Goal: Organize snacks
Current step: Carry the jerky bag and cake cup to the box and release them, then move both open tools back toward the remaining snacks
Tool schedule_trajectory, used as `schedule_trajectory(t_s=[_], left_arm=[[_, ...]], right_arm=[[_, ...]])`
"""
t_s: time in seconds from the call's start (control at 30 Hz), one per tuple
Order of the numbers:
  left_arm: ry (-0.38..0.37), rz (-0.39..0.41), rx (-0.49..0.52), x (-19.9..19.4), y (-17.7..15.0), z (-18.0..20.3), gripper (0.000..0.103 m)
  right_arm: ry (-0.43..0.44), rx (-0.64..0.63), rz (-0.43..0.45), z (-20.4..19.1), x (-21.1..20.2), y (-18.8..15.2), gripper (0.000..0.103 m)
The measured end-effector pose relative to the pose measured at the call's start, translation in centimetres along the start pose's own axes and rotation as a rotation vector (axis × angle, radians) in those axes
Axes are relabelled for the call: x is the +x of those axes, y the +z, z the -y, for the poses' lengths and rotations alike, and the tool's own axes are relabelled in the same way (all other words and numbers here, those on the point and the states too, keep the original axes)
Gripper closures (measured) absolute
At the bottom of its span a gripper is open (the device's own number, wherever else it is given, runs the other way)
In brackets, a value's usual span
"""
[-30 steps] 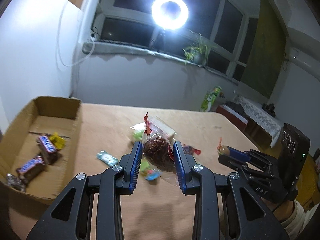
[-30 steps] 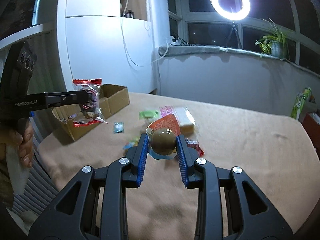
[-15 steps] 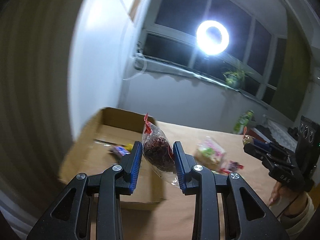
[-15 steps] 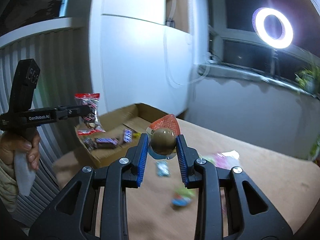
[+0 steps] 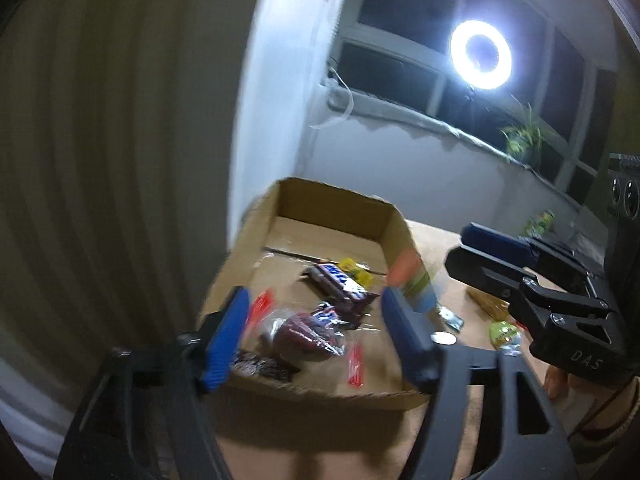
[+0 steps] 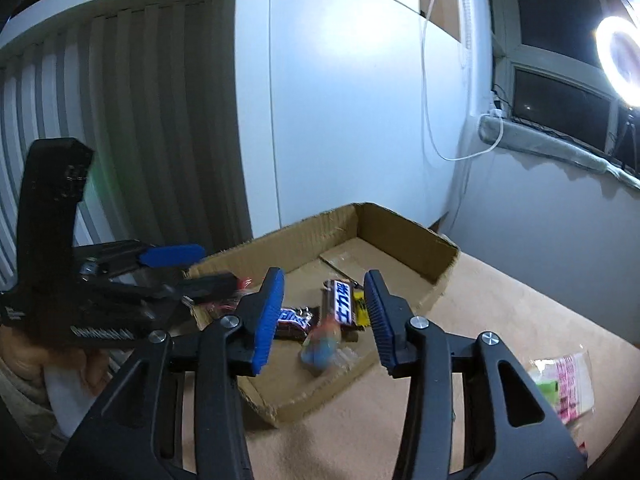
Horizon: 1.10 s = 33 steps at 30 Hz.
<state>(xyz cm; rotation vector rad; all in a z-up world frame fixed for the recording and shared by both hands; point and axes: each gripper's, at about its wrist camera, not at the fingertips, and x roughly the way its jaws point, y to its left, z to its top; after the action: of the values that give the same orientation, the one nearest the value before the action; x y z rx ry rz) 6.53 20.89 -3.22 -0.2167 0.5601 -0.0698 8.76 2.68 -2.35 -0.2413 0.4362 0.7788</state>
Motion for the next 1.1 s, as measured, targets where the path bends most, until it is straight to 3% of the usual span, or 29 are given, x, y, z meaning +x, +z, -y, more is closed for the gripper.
schedule_trajectory(t_s=[0.2, 0.27, 0.33, 0.73, 1.1], left_arm=[[0.030, 0.050, -0.006, -2.5, -0.8, -0.2, 0.027], [0.025, 0.068, -0.011, -3.4, -0.9, -0.1, 0.024], [0.029, 0.081, -0.012, -3.8, -0.7, 0.0, 0.024], [0.036, 0.085, 0.026, -5.3, -0.8, 2.3, 0.024], [-0.012, 0.047, 0.090, -4.8, -1.6, 6.3, 0.024]], right_arm=[[-0.047, 0.014, -0.006, -0.1, -2.4, -2.1, 0.055], [-0.053, 0.028, 0.000, -0.3, -3.1, -2.9, 0.036], [-0.063, 0.033, 0.009, -0.6, -3.5, -3.7, 0.030], [-0.030, 0.055, 0.003, -1.7, -5.8, -6.1, 0.029], [-0.079, 0.106, -0.005, 0.5, -8.4, -8.7, 0.028]])
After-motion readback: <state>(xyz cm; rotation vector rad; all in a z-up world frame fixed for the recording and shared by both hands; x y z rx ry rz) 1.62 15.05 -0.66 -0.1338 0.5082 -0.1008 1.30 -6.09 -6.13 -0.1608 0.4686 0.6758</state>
